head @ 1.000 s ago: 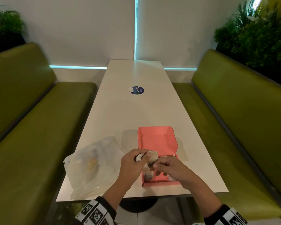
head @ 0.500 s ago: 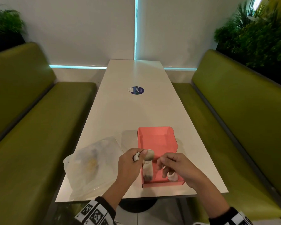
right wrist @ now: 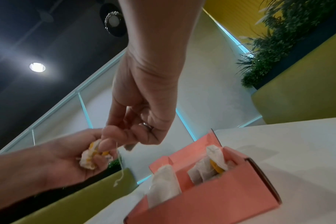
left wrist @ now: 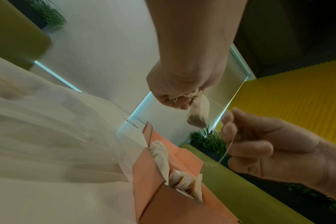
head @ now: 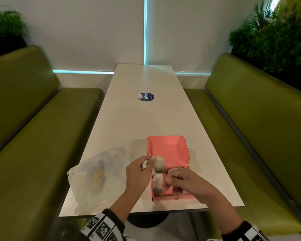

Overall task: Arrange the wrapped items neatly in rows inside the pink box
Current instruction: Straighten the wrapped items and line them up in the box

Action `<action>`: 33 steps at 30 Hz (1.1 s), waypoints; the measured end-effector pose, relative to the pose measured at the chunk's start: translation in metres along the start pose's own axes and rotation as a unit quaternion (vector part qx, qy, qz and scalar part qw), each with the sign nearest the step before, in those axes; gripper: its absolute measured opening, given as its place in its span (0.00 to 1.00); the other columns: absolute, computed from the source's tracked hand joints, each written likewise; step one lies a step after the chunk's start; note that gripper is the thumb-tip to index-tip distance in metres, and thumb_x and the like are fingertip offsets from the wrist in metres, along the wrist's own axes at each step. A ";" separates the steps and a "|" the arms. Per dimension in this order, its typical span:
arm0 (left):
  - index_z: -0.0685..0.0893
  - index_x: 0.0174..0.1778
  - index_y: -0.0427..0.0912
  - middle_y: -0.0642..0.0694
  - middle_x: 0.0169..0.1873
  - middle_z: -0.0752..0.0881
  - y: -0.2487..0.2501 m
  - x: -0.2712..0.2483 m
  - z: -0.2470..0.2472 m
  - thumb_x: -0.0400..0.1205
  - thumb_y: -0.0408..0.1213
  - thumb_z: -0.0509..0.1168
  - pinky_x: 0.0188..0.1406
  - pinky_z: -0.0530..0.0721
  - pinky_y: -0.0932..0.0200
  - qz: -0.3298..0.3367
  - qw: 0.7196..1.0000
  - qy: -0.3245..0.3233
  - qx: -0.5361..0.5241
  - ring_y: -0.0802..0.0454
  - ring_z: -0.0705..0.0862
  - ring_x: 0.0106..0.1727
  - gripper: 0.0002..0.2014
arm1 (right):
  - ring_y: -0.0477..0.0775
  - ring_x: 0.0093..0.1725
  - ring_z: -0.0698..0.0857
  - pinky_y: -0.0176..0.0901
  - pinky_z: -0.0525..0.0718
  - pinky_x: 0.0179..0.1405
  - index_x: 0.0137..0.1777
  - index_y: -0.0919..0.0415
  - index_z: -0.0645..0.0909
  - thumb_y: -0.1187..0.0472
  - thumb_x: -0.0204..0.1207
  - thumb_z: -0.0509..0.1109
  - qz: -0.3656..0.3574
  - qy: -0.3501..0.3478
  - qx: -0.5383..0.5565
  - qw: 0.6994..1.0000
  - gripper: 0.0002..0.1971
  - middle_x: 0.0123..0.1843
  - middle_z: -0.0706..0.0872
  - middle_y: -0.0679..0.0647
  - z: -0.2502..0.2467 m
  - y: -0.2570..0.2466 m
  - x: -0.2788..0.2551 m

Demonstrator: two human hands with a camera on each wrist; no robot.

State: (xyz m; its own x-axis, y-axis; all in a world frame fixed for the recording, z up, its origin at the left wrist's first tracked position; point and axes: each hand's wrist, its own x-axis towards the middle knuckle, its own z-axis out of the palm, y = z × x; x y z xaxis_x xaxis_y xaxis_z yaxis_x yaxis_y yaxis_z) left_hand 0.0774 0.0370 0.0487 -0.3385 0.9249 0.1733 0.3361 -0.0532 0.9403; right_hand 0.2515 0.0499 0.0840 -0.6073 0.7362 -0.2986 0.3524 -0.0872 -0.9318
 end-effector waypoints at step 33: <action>0.88 0.38 0.47 0.60 0.26 0.84 0.013 -0.001 -0.011 0.80 0.41 0.66 0.36 0.77 0.67 -0.024 0.986 -0.116 -0.115 0.65 0.79 0.30 0.07 | 0.37 0.37 0.81 0.29 0.74 0.38 0.54 0.56 0.88 0.54 0.79 0.67 0.078 -0.110 -0.165 0.977 0.11 0.37 0.87 0.32 0.003 0.019 0.019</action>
State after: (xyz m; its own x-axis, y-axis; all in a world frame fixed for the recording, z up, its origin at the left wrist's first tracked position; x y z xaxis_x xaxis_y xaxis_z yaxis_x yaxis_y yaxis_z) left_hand 0.0724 0.0316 0.0641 -0.1297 0.9883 0.0809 0.1077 -0.0670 0.9919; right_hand 0.2449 0.0597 0.0597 -0.6541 0.5656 -0.5023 0.6412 0.0622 -0.7649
